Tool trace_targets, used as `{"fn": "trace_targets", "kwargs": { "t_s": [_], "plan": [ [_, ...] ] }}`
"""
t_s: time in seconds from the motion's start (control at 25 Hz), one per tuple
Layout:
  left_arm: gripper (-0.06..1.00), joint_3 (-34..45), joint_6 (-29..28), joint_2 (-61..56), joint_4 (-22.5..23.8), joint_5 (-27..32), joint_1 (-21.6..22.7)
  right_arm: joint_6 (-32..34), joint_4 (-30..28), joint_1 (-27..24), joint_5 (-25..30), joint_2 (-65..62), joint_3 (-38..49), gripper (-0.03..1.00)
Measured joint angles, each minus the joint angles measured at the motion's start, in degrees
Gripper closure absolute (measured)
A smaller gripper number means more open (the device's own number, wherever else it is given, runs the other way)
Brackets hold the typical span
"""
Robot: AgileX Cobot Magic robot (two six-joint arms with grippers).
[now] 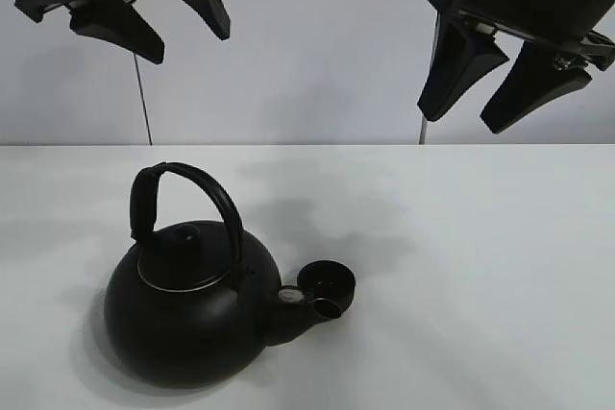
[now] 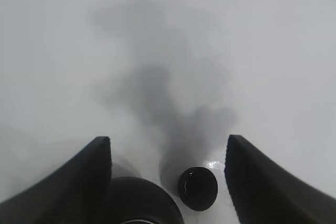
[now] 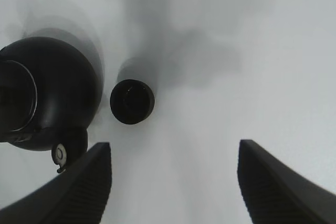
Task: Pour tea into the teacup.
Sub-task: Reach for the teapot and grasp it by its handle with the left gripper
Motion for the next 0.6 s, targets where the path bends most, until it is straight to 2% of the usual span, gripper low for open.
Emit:
{"fn": "trace_targets", "kwargs": {
  "t_s": [0.2,0.4,0.6],
  "plan": [
    [0.49,0.0,0.6,0.0,0.0,0.0,0.0,0.0,0.0,0.0,0.0,0.0,0.0,0.5],
    [0.49,0.0,6.6,-0.6,-0.4,-0.9,-0.6,0.0,-0.1,0.0,-0.8,0.0,0.0,0.5],
    [0.48,0.9,12.2,-4.4,-1.3,-5.0,-4.2,0.0,-0.1,0.0,-1.2,0.0,0.0,0.5]
  ]
}}
